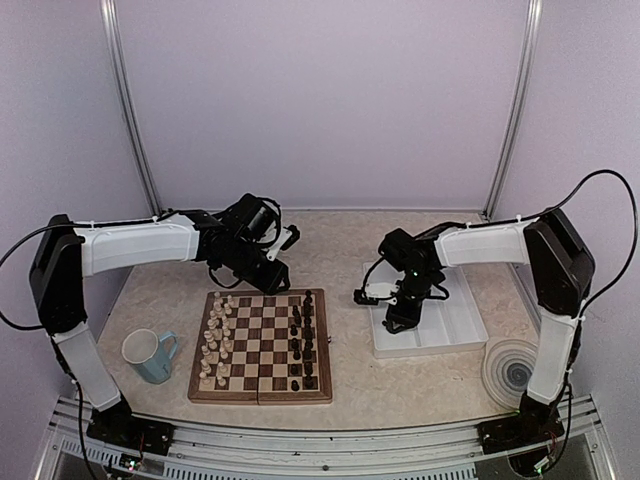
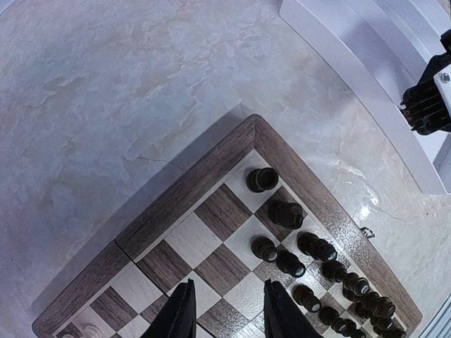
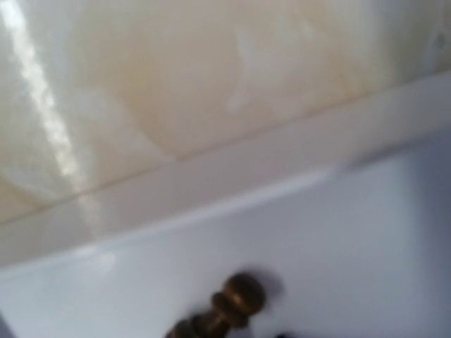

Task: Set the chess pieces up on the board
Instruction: Pick up the pawn from the storage box.

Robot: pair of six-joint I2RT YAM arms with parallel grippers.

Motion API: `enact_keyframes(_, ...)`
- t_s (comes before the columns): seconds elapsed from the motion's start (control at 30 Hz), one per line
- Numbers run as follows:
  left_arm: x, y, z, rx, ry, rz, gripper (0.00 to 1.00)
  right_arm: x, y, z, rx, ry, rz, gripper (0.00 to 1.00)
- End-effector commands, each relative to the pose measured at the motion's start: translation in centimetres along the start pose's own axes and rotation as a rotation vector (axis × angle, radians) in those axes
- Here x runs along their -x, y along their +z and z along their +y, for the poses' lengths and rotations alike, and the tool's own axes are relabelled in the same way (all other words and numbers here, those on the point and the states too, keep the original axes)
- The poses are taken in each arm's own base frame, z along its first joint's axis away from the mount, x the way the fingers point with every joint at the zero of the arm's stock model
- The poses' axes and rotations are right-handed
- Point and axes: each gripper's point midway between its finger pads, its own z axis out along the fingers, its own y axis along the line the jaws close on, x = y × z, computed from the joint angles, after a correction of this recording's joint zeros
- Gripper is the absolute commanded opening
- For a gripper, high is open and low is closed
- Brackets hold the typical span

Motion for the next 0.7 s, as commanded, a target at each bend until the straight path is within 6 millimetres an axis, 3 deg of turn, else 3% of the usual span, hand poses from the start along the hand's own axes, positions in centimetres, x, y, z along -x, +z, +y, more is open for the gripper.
enact_keyframes(0.0, -0.1, 0.3, -0.4, -0.017, 0.008, 0.014, 0.34, 0.4, 1.0, 1.0, 0.100, 0.041, -0.010, 0.34)
enact_keyframes(0.33, -0.4, 0.5, -0.4, -0.021, 0.009, 0.027, 0.34, 1.3, 1.5, 1.8, 0.177, 0.072, -0.024, 0.39)
enact_keyframes(0.67, -0.8, 0.9, -0.5, -0.025, 0.008, 0.042, 0.34, 0.2, 2.5, 0.4, 0.097, 0.073, 0.030, 0.32)
